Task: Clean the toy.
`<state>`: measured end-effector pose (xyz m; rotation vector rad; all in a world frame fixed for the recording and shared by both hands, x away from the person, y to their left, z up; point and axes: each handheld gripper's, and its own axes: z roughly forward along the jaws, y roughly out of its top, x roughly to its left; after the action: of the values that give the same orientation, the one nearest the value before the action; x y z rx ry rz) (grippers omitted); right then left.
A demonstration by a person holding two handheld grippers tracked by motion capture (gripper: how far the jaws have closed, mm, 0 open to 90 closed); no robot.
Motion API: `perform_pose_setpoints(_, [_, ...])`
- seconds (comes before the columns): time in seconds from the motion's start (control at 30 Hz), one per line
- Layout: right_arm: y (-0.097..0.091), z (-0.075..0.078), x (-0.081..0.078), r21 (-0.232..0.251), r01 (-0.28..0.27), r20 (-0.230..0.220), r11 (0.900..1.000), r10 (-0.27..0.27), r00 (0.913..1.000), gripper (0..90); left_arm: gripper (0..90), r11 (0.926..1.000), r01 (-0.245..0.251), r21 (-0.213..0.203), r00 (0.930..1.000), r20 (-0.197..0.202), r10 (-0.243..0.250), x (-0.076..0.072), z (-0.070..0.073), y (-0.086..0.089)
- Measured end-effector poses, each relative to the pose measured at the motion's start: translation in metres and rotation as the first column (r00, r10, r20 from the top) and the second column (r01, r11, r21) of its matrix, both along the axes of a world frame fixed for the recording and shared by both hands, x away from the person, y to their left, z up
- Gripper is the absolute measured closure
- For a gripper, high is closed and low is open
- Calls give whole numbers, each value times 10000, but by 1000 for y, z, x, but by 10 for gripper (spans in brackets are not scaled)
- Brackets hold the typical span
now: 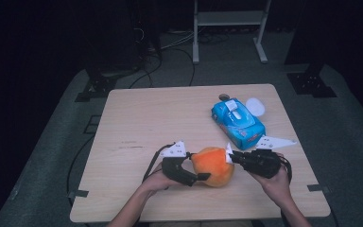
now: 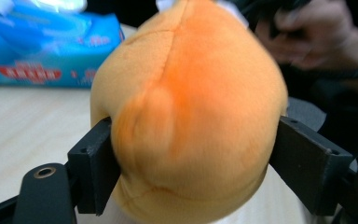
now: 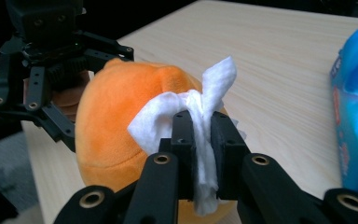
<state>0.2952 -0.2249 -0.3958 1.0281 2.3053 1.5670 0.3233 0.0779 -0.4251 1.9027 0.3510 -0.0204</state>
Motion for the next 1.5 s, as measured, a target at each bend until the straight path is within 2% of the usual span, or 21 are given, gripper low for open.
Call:
perform_pose_setpoints(0.07, [-1, 0, 1, 366, -84, -120, 9993, 89, 9999, 801, 213, 9999, -42, -160, 10000, 4, 42, -1, 8, 6])
perform_pose_setpoints(0.1, [-1, -1, 3, 445, -86, -207, 9990, 95, 9997, 800, 211, 10000, -29, -77, 10000, -31, 29, 0, 9, 8])
perform_pose_setpoints(0.2, [6, -14, 9, 65, -109, -713, 9999, 113, 9974, 798, 146, 9985, -171, 520, 9996, -224, 183, 4, -1, 9])
perform_pose_setpoints(0.23, [10, -20, 12, -143, -161, -899, 9998, 148, 9958, 798, 116, 9968, -249, 758, 9997, -56, 254, 4, -6, 8])
perform_pose_setpoints(0.3, [12, -23, 15, 115, -204, -1106, 9997, 216, 9936, 798, 121, 9953, -393, 887, 9986, 401, 358, 3, -9, 8])
perform_pose_setpoints(0.33, [13, -20, 15, -41, -135, -870, 9999, 131, 9961, 798, 152, 9946, -547, 886, 9976, 480, 506, 4, -9, 9])
perform_pose_setpoints(0.4, [15, -14, 10, -276, 13, -404, 9996, -24, 9992, 798, 221, 9935, -804, 809, 9962, 397, 774, 5, -9, 10])
perform_pose_setpoints(0.5, [20, -9, 2, -756, 241, 311, 9968, -218, 9993, 799, 262, 9916, -1129, 631, 9934, 258, 1115, 6, -11, 9])
perform_pose_setpoints(0.53, [21, -6, -1, -774, 244, 527, 9967, -204, 9984, 800, 268, 9907, -1232, 573, 9923, 180, 1223, 6, -11, 9])
perform_pose_setpoints(0.63, [23, 0, -5, -506, -61, 667, 9987, 95, 9977, 799, 270, 9857, -1645, 357, 9861, -161, 1651, 8, -13, 6])
perform_pose_setpoints(0.67, [27, 0, -7, -556, -242, 720, 9982, 282, 9970, 798, 270, 9854, -1670, 343, 9856, -205, 1677, 7, -13, 4])
perform_pose_setpoints(0.73, [34, -1, -10, -1035, -267, 961, 9943, 368, 9947, 795, 247, 9896, -1363, 462, 9906, -59, 1368, 5, -11, 2])
perform_pose_setpoints(0.8, [32, -2, -8, -988, -361, 878, 9944, 448, 9951, 793, 188, 9947, -946, 413, 9954, -116, 951, 4, -11, 4])
perform_pose_setpoints(0.87, [28, -3, -6, -899, -216, 794, 9957, 288, 9964, 793, 184, 9961, -812, 340, 9967, -50, 814, 3, -12, 4])
perform_pose_setpoints(0.97, [22, -6, -1, -682, -162, 583, 9975, 202, 9981, 791, 213, 9954, -835, 469, 9963, 242, 825, 2, -11, 2])
perform_pose_setpoints(1.1, [18, -9, 1, -486, -254, 380, 9985, 272, 9989, 786, 219, 9953, -798, 542, 9964, 339, 780, 3, -10, 4])
perform_pose_setpoints(1.2, [17, -9, 1, -529, -304, 398, 9981, 325, 9987, 786, 130, 9916, -1143, 606, 9924, 525, 1112, 5, -10, 5])
perform_pose_setpoints(1.3, [18, -9, 1, -574, -319, 423, 9978, 344, 9985, 787, 84, 9911, -1239, 491, 9906, 640, 1207, 6, -13, 3])
perform_pose_setpoints(1.4, [18, -10, 0, -637, -335, 471, 9974, 365, 9982, 786, 89, 9925, -1091, 549, 9926, 592, 1058, 4, -14, -3])
perform_pose_setpoints(1.5, [15, -10, 2, -682, -248, 460, 9974, 279, 9985, 784, 141, 9942, -776, 740, 9955, 607, 732, 0, -10, -3])
